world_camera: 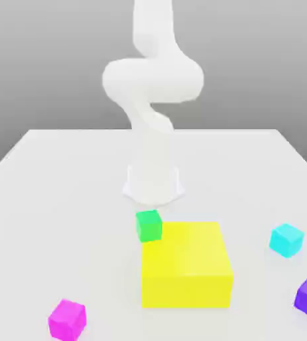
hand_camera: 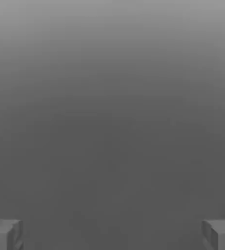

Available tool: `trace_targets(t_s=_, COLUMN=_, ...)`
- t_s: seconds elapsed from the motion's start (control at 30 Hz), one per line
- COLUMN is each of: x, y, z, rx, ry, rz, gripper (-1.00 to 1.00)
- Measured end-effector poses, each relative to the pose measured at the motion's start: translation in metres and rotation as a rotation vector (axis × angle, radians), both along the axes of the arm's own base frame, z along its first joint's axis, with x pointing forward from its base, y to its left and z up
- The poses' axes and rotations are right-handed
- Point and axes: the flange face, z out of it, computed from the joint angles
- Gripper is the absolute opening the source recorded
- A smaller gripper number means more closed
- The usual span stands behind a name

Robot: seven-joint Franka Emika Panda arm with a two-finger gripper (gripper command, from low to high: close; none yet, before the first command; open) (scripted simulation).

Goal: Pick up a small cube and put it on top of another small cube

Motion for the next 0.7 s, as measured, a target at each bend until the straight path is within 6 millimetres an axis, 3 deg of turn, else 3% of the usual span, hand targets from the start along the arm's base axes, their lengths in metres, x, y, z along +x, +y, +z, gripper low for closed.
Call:
trace_targets(t_s=0.07, x=0.021, y=0.034, z=-0.045, rx=-0.007, ry=0.070, rz=0.052, gripper=0.00)
trace_targets(t_s=0.17, x=0.038, y=0.085, z=-0.111, rx=-0.023, ry=0.168, rz=0.127, gripper=0.00)
trace_targets(t_s=0.33, x=0.030, y=0.165, z=-0.223, rx=-0.066, ry=0.326, rz=0.251, gripper=0.00)
trace_targets(t_s=0.43, x=0.006, y=0.206, z=-0.290, rx=-0.101, ry=0.419, rz=0.325, gripper=0.00)
trace_targets(t_s=0.53, x=-0.030, y=0.239, z=-0.354, rx=-0.143, ry=0.511, rz=0.397, gripper=0.00)
trace_targets(t_s=0.6, x=-0.066, y=0.262, z=-0.394, rx=-0.180, ry=0.570, rz=0.465, gripper=0.00)
trace_targets(t_s=0.7, x=-0.116, y=0.275, z=-0.450, rx=-0.230, ry=0.658, rz=0.529, gripper=0.00)
